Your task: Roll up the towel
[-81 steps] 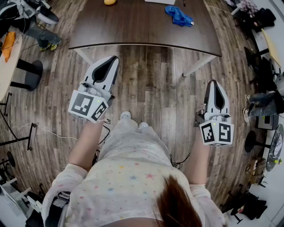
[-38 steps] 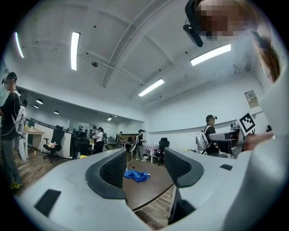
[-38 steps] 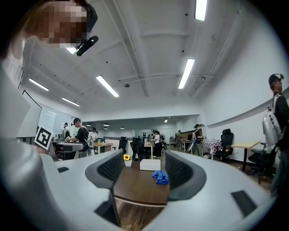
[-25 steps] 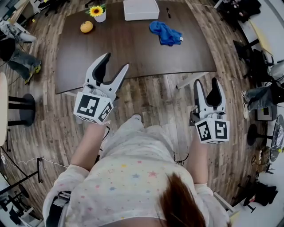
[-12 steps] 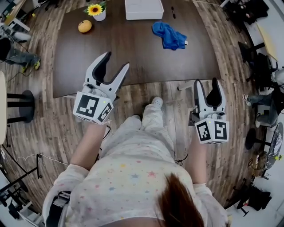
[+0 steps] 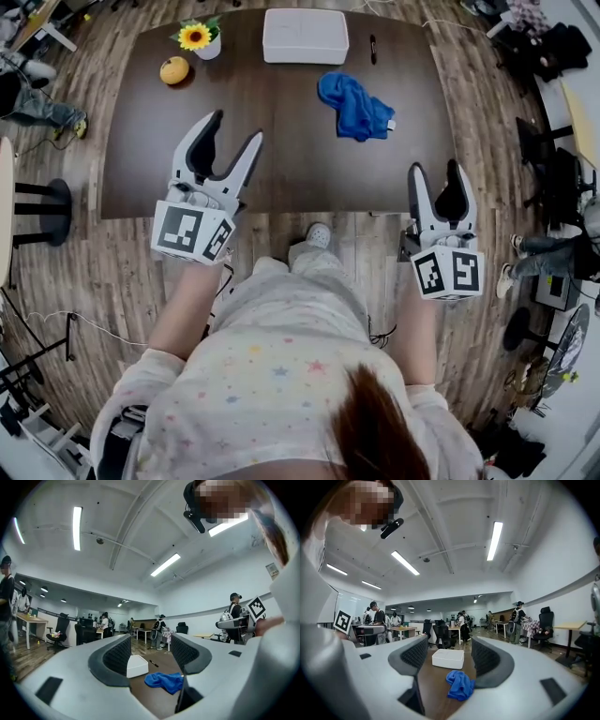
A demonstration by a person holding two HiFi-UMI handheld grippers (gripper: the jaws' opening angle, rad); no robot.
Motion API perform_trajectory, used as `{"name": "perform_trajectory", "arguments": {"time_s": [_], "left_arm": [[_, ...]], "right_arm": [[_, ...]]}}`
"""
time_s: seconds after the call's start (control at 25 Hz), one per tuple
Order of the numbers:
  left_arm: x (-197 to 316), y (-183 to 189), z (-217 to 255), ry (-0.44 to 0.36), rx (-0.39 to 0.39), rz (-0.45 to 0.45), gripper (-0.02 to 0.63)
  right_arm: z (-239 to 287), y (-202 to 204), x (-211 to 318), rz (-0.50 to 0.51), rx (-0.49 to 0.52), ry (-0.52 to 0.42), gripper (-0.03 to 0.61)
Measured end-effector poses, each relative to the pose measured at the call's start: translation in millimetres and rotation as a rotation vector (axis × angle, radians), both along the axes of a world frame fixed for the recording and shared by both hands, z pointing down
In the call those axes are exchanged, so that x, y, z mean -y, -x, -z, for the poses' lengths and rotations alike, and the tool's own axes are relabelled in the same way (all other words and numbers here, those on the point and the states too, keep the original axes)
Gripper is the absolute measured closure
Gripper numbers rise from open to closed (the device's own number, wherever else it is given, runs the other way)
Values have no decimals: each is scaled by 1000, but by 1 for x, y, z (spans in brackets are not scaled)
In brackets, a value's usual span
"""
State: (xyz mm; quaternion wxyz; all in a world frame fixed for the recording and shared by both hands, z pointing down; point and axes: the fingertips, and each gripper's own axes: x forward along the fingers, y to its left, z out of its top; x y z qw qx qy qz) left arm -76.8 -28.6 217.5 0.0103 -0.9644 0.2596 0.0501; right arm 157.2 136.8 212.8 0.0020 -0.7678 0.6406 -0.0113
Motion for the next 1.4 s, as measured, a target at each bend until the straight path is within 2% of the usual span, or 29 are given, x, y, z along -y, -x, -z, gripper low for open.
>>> {"name": "perform_trajectory", "arguments": {"time_s": [0.32, 0.64, 1.08, 1.4], "left_arm": [[16, -58, -7, 6, -20, 75, 368], [21, -91, -16, 38, -29, 111, 370], [15, -105, -42, 78, 8, 116, 370], [23, -118, -56, 94, 4, 98, 370]], "right_arm": [[-9, -69, 43, 95, 13, 3, 296], [-19, -105, 62, 155, 23, 12, 310], [-67, -131, 77, 142, 74, 97, 391], [-111, -141, 92, 144, 130, 180, 414]]}}
